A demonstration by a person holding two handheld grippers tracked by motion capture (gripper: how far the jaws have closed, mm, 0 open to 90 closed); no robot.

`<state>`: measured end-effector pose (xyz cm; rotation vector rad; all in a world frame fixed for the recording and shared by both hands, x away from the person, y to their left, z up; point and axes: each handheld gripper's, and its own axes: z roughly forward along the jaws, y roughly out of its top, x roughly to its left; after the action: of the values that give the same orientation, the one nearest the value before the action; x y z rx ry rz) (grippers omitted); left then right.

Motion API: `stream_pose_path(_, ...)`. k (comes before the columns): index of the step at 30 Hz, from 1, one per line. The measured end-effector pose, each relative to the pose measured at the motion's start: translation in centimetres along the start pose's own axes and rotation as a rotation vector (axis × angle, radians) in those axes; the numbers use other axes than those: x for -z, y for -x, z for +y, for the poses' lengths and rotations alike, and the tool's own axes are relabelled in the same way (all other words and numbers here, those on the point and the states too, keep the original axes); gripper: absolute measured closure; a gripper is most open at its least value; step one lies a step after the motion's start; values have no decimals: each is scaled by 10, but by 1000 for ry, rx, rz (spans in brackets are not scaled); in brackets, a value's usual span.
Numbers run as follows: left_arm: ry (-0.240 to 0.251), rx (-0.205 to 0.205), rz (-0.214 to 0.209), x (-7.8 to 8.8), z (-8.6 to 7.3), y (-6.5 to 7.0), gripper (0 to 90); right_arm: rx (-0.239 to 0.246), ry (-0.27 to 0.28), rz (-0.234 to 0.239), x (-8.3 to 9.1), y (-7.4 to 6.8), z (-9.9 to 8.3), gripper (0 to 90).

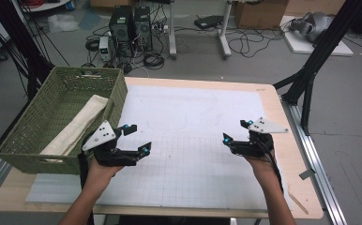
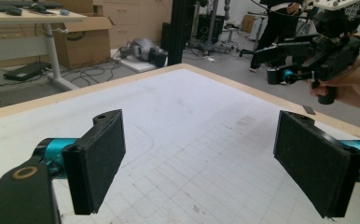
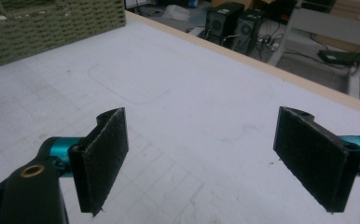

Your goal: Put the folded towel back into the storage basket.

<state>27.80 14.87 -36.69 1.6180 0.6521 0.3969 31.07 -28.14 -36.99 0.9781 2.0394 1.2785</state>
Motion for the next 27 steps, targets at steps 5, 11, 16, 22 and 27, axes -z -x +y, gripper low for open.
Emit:
stream_pose_path(5,-5,-13,-10,-5,-7,2,179,-26,17,-40,15,2,-20,165)
stream_pose_path(11,-10,-17,4,-10,-16,1,176,-24,18,-89,25,0,-36,165)
stream_pose_path(16,-10,-23,12,-13,-22,1,175,-26,11,-119,26,-2,-47,165)
stream_pose_path(22,-10,-28,17,-14,-25,3,173,-33,14,-134,30,-1,-51,166)
stream_pose_path(27,-13,-33,21,-15,-27,5,172,-35,10,-144,34,0,-53,165)
